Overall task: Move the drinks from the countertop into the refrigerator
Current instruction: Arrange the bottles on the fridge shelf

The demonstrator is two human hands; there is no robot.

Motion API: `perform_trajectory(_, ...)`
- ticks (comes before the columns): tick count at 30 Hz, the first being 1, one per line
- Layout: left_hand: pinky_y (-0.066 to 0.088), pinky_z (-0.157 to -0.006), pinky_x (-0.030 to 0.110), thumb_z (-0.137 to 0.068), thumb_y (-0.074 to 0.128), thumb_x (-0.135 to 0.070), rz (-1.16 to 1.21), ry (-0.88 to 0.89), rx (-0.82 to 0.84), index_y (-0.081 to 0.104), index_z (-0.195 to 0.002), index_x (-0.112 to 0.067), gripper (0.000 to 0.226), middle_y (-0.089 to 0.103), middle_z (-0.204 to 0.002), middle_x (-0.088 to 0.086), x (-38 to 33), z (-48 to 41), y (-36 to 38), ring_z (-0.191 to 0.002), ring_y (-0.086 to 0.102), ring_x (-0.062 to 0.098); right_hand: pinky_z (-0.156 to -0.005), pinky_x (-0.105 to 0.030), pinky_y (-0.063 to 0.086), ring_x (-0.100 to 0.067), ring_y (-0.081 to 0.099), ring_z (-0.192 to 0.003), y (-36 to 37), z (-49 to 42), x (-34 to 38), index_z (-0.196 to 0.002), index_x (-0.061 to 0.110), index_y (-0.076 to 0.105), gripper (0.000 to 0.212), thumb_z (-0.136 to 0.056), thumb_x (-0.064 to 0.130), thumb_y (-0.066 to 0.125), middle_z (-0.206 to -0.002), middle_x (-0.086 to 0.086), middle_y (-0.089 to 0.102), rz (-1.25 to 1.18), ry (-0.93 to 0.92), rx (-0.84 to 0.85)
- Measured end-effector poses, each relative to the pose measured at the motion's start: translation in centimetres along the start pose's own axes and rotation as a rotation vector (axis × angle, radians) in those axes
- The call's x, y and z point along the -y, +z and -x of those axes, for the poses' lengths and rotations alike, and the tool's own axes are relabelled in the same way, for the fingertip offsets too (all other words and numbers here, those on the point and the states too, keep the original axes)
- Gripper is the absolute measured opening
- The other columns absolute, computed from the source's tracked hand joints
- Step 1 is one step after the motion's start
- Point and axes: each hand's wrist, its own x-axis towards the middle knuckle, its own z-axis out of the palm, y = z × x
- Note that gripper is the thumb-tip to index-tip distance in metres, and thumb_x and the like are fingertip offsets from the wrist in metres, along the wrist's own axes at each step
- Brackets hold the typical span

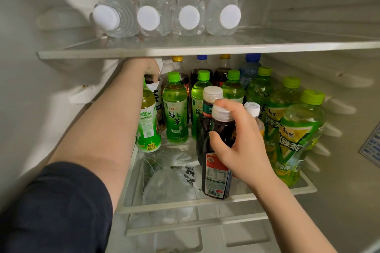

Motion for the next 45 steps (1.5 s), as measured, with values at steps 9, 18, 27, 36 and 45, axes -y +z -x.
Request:
perform_trajectory(9, 0.041, -0.09, 0.038, -0.089, 0.056, -0.032, 0.277, 0.046, -0.07, 0.048, -0.122, -0.008, 0.042, 0.051, -0.115, 0.007, -0.8, 0.1, 0.2, -0.102, 0.049, 0.028, -0.095, -0.042, 0.043, -0.016, 0.05, -0.114, 0.1, 0.1, 0.0, -0.128, 0.022, 0.047, 0.054, -0.078, 0.013, 0.067, -0.123, 0.008, 0.054, 0.013, 0.002, 0.005)
perform_trajectory(18, 0.042, -0.085, 0.039, -0.094, 0.051, -0.026, 0.205, 0.291, -0.104, 0.05, -0.083, -0.013, 0.017, 0.052, -0.092, 0.013, -1.5, 0.1, 1.8, -0.086, 0.049, 0.024, -0.094, -0.042, 0.043, -0.016, 0.05, -0.113, 0.9, 0.7, 0.6, -0.127, 0.021, 0.047, 0.053, -0.078, 0.014, 0.066, -0.121, 0.007, 0.055, 0.009, -0.004, 0.003)
perform_trajectory(27, 0.036, -0.074, 0.031, -0.095, 0.05, -0.016, 0.154, 0.294, -0.139, 0.045, -0.069, -0.015, 0.026, 0.046, -0.072, 0.007, -1.6, 0.1, 1.5, -0.081, 0.045, 0.022, -0.089, -0.044, 0.045, -0.019, 0.052, -0.108, 1.1, 0.7, 0.7, -0.126, 0.021, 0.047, 0.051, -0.078, 0.015, 0.064, -0.117, 0.007, 0.055, -0.01, -0.006, 0.006)
perform_trajectory(36, 0.039, -0.073, 0.032, -0.094, 0.053, -0.02, 0.09, 0.281, -0.176, 0.051, -0.077, -0.013, 0.018, 0.051, -0.086, 0.012, -1.7, 0.4, 1.3, -0.072, 0.047, 0.022, -0.09, -0.044, 0.044, -0.018, 0.051, -0.11, 1.0, 0.6, 0.7, -0.127, 0.022, 0.046, 0.053, -0.078, 0.014, 0.065, -0.12, 0.007, 0.054, 0.001, 0.0, 0.009)
perform_trajectory(45, 0.037, -0.077, 0.035, -0.094, 0.052, -0.024, 0.067, 0.255, -0.209, 0.054, -0.091, -0.01, 0.014, 0.051, -0.087, 0.011, -2.5, 0.7, 1.0, -0.082, 0.048, 0.025, -0.09, -0.045, 0.044, -0.019, 0.051, -0.11, 0.4, 0.3, 0.7, -0.127, 0.021, 0.046, 0.053, -0.078, 0.013, 0.066, -0.12, 0.006, 0.054, -0.008, 0.0, 0.009)
